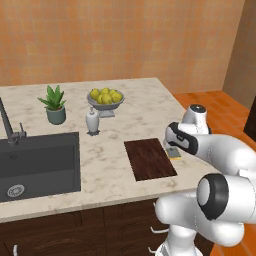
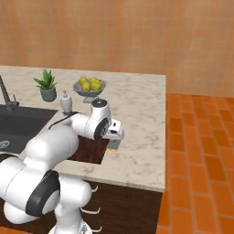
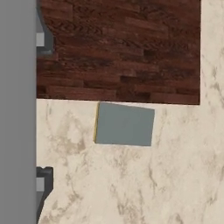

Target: Pick up the sponge from the counter and clean the cutting board by briefly scrubbing or pressing down on the cutting board. Once finished, release the sponge.

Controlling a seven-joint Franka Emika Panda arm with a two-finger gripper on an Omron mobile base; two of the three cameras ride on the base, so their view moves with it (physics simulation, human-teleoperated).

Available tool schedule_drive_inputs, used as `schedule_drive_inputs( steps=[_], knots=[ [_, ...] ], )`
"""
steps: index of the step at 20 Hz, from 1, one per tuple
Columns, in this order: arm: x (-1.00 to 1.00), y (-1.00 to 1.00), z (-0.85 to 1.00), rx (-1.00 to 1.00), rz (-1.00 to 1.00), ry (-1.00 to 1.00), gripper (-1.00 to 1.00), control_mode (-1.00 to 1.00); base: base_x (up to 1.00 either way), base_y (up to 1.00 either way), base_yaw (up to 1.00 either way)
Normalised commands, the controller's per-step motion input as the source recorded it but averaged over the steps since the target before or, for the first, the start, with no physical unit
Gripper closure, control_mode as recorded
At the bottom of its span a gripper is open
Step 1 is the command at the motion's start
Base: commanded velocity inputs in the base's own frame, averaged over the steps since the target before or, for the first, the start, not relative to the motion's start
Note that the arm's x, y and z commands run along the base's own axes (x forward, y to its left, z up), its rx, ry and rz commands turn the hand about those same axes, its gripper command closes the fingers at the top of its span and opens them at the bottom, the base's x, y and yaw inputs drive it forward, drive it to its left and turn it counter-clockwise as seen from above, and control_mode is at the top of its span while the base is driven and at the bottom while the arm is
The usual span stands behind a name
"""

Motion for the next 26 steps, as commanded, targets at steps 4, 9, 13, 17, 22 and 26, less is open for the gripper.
schedule_drive_inputs(
  steps=[4, 9, 13, 17, 22, 26],
  knots=[
    [0.13, -0.03, -0.23, 0.0, 0.0, 0.0, -1.0, -1.0, 0.0, 0.0, 0.0],
    [0.15, -0.03, -0.19, 0.0, 0.0, 0.0, -1.0, -1.0, 0.0, 0.0, 0.0],
    [0.19, -0.07, -0.16, 0.0, 0.0, 0.0, -1.0, -1.0, 0.0, 0.0, 0.0],
    [0.26, -0.1, -0.14, 0.03, 0.0, 0.0, -1.0, -1.0, 0.0, 0.0, 0.0],
    [0.31, -0.09, -0.11, 0.04, 0.0, 0.0, -1.0, -1.0, 0.0, 0.0, 0.0],
    [0.29, -0.01, -0.11, 0.01, 0.0, 0.0, -1.0, -1.0, 0.0, 0.0, 0.0]
  ],
)
